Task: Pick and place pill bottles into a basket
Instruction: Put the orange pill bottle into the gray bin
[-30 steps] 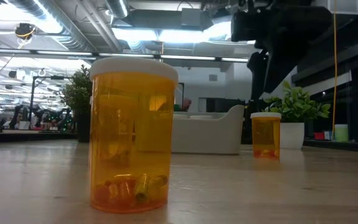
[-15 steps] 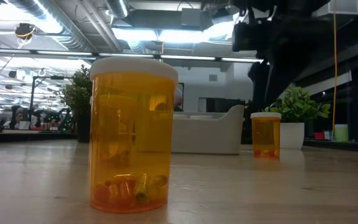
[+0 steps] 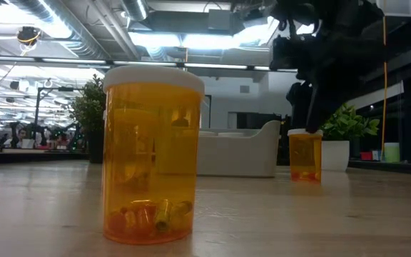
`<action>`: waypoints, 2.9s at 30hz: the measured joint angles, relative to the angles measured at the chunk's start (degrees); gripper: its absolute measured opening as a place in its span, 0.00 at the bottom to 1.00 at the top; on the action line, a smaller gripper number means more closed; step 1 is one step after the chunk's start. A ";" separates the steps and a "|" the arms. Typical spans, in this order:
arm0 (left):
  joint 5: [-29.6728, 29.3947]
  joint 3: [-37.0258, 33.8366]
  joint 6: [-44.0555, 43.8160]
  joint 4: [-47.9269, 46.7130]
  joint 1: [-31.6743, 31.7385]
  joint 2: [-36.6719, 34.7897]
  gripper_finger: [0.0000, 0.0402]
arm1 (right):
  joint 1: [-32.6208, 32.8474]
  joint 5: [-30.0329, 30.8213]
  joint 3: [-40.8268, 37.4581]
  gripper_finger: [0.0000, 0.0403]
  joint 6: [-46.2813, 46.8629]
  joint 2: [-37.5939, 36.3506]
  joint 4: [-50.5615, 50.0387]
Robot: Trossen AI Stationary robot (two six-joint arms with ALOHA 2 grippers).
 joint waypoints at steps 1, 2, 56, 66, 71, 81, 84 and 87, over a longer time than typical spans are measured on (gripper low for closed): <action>0.05 0.00 0.04 0.00 0.00 0.00 0.77 | 0.01 -0.01 -0.66 0.89 0.00 0.00 0.78; 0.19 0.00 0.06 0.00 0.00 0.00 0.77 | 0.01 0.00 -1.20 0.89 0.00 0.00 1.54; 9.84 0.00 -0.94 2.89 1.36 0.00 0.77 | -1.41 -3.52 -5.85 0.66 -0.67 -0.02 7.41; 8.94 0.00 -0.94 2.89 1.36 0.00 0.77 | -1.41 -3.52 -5.86 0.66 -0.13 -0.02 9.33; 8.95 0.00 -0.94 2.89 1.36 0.00 0.77 | -1.41 -3.52 -5.86 0.66 -0.12 -0.02 9.47; 8.96 0.00 -1.12 2.89 1.36 0.00 0.77 | -1.41 -3.49 -5.86 0.52 0.00 -0.02 9.46; 8.96 0.00 -1.13 2.89 1.36 0.00 0.77 | -1.41 -3.48 -5.86 0.49 0.35 -0.02 9.46; 8.96 0.00 -1.14 2.89 1.36 0.00 0.77 | -1.41 -3.46 -5.86 0.49 1.54 -0.06 9.45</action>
